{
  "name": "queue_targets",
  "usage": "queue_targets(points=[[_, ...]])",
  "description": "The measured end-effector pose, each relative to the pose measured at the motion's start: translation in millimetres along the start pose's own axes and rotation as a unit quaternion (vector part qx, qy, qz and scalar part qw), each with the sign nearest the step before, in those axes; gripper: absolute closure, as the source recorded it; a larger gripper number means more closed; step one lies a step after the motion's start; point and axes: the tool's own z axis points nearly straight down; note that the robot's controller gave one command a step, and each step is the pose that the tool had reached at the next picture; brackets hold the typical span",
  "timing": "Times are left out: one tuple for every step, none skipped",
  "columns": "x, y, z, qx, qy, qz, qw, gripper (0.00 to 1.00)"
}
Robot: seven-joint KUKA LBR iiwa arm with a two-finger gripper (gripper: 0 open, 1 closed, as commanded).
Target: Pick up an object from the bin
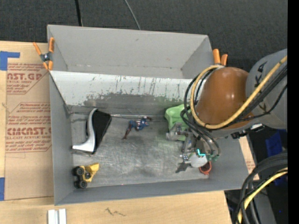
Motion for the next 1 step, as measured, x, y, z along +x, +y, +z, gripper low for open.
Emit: queue_targets(points=[[-1.8,-0.1,-3.1,0.000,-0.0036,0.000,1.0000,0.00]])
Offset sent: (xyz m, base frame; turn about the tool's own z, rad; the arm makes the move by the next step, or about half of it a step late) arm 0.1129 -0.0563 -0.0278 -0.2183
